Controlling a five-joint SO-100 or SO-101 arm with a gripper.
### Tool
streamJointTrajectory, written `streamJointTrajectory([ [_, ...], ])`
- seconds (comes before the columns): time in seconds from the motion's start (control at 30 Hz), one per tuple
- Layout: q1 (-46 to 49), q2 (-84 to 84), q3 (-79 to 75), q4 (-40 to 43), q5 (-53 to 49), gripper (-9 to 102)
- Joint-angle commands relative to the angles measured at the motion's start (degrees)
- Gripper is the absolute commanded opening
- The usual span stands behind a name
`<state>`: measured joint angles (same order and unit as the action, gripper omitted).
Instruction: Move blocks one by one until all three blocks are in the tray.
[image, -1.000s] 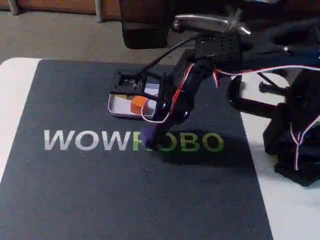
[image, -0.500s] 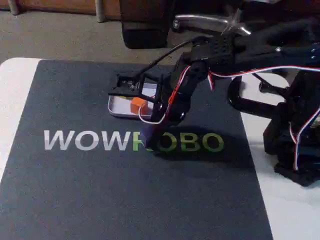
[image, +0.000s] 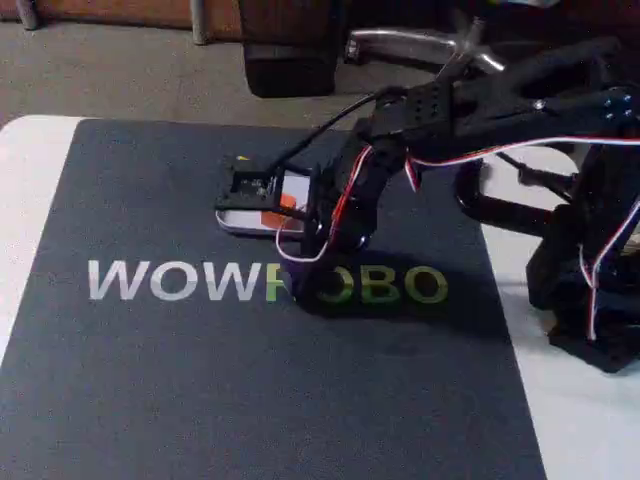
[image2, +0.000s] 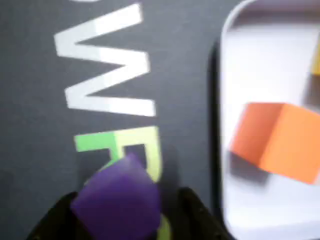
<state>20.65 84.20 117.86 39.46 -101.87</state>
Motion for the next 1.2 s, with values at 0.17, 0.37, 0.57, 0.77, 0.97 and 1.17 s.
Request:
streamJointTrajectory([
  [0.17, -0.7, -0.2, -3.1, -0.6, -0.9, 15],
  [0.37, -1.1, -1.1, -4.0, -0.6, -0.7, 14],
  [0.57, -1.5, -1.8, -4.7, -0.6, -0.6, 13],
  [0.77, -1.9, -3.8, -6.7, -0.6, -0.2, 13],
  [0.97, -2.1, -4.1, -7.2, -0.6, 0.3, 6],
  [1.17, -1.6, -3.5, -7.2, -0.6, 1.6, -8],
])
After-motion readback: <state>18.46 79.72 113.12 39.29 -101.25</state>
